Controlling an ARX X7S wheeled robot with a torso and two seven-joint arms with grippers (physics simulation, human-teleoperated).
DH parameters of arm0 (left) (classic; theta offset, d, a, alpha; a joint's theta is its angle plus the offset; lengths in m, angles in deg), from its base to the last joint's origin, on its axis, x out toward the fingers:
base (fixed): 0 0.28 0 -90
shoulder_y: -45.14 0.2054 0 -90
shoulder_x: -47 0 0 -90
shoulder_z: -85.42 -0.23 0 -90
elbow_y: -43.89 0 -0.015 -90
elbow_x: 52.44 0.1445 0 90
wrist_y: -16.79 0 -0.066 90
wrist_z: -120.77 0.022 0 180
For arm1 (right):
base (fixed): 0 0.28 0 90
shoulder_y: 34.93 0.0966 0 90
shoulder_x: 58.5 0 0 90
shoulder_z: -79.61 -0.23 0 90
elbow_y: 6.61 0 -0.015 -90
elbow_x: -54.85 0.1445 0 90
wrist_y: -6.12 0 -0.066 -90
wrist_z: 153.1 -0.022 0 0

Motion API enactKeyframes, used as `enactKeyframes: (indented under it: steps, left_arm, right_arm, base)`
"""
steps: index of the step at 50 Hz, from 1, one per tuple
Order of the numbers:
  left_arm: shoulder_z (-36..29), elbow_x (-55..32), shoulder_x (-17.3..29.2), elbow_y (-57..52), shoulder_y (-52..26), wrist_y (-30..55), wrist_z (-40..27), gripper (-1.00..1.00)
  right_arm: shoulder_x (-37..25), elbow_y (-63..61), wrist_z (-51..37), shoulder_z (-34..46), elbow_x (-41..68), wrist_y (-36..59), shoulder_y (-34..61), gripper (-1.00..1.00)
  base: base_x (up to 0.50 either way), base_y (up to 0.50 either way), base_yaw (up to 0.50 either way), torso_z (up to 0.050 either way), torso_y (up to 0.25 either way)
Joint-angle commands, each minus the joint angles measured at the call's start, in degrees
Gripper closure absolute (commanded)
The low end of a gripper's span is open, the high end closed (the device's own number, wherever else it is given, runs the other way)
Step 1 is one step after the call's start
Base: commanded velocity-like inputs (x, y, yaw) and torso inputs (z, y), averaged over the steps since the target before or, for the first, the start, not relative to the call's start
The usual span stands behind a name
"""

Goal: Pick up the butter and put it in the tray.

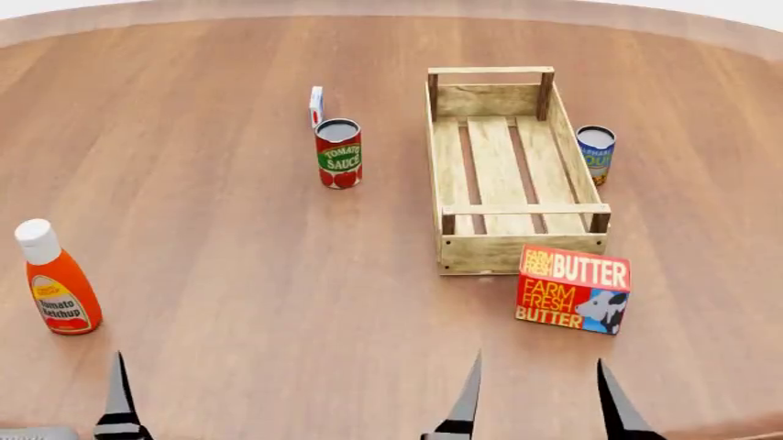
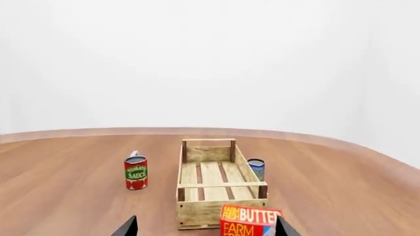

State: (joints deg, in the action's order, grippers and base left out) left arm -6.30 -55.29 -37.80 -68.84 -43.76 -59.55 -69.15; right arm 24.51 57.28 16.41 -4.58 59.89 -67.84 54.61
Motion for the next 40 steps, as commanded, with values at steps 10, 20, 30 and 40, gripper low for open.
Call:
enactKeyframes:
  steps: [10, 20, 30, 40]
  left_arm:
    - [2.49, -4.93, 0.89, -17.86, 0.97, 8.37, 0.49, -1.0]
    - [2.08, -5.82, 1.64, -18.26, 0.9, 8.76, -0.29, -1.0]
    - [1.44, -6.25, 2.27, -18.13, 1.03, 8.46, -0.97, -1.0]
    - [0.93, -6.94, 2.89, -18.65, 1.2, 8.78, -1.52, -1.0]
  right_arm:
    - [-1.28, -14.6, -0.22, -0.45, -0.23, 5.75, 0.43, -1.0]
    - [-1.64, -14.99, -0.86, -0.31, 0.55, 6.34, 0.54, -1.0]
    - [-2.08, -15.2, -1.32, 0.22, 1.0, 6.45, 0.66, -1.0]
    - [-2.54, -15.3, -1.72, 0.44, 1.57, 6.37, 0.69, -1.0]
  base:
    - [0.15, 0.0, 0.0, 0.0, 0.0]
    - [0.5, 0.0, 0.0, 0.0, 0.0]
    - [0.5, 0.0, 0.0, 0.0, 0.0]
    - [0.5, 0.0, 0.0, 0.0, 0.0]
